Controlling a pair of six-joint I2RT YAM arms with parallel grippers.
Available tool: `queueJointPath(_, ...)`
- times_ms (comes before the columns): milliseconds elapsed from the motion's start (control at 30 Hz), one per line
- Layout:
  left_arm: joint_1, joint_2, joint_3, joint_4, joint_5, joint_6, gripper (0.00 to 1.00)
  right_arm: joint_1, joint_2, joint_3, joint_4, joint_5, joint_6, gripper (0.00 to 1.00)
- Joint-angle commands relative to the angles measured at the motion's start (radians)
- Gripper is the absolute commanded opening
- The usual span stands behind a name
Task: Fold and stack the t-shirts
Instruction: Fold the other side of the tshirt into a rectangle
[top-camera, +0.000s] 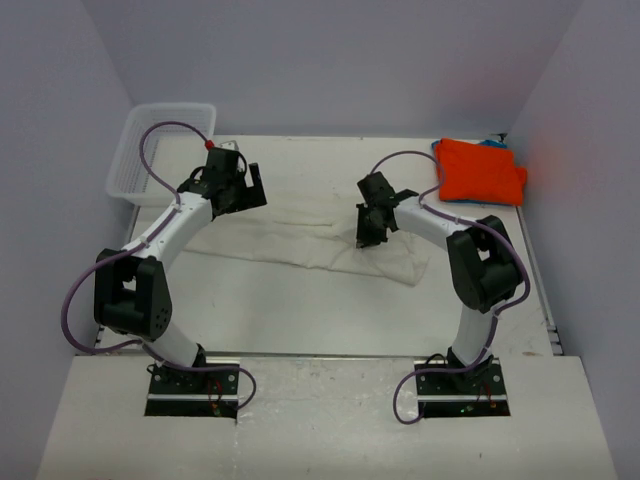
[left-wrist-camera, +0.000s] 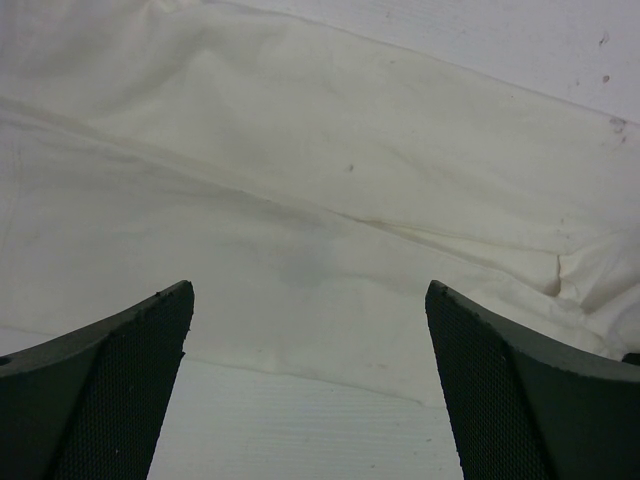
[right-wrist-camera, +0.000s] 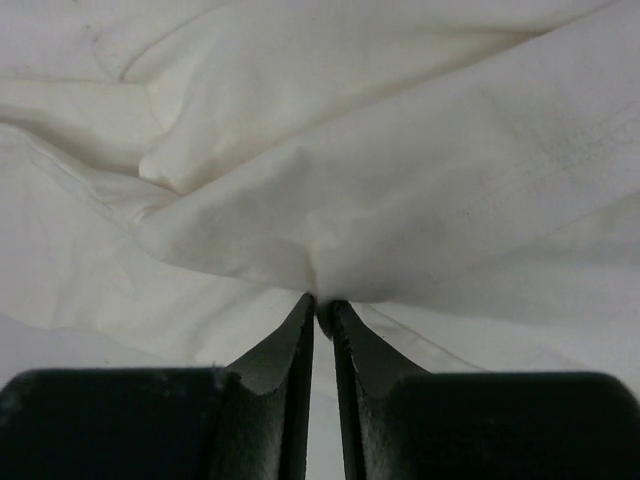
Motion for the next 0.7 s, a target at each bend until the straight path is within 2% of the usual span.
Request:
queueJointPath(0,-0.005,0.001,-0.001,0.018,0.016,0.025,0.98,0.005,-0.001,0.051,-0.017,0.031,-0.001,0.13)
queueJointPath(33,-0.005,0.001,-0.003,0.018,0.016,0.025,0.98,0.003,0.004,0.057,-0.020,0.031,-0.003,0.06)
queueJointPath(100,-0.005,0.001,-0.003,0.019,0.017,0.026,0.98,0.005,0.012,0.065,-0.025,0.031,-0.003,0.00)
queueJointPath(333,-0.005,0.001,-0.006,0.019,0.003,0.026,0.98,0.005,0.042,0.146,-0.042,0.063,-0.034,0.00)
queueJointPath(467,-0.005,0.014,0.000,0.021,0.002,0.034,0.98,0.003,0.146,0.347,-0.115,0.056,-0.090,0.00)
queueJointPath(500,-0.005,0.018,0.003,0.021,0.003,0.034,0.98,0.000,0.204,0.446,-0.130,0.057,-0.106,0.00)
queueJointPath(567,-0.005,0.027,0.013,0.016,0.005,0.039,0.98,-0.004,0.274,0.565,-0.180,0.057,-0.145,0.07)
queueJointPath(600,-0.005,0.029,0.013,0.018,0.008,0.040,0.98,-0.014,0.313,0.711,-0.199,0.040,-0.158,0.20)
queueJointPath(667,-0.005,0.038,0.019,0.016,0.019,0.039,0.98,-0.021,0.462,0.885,-0.275,0.039,-0.201,0.34)
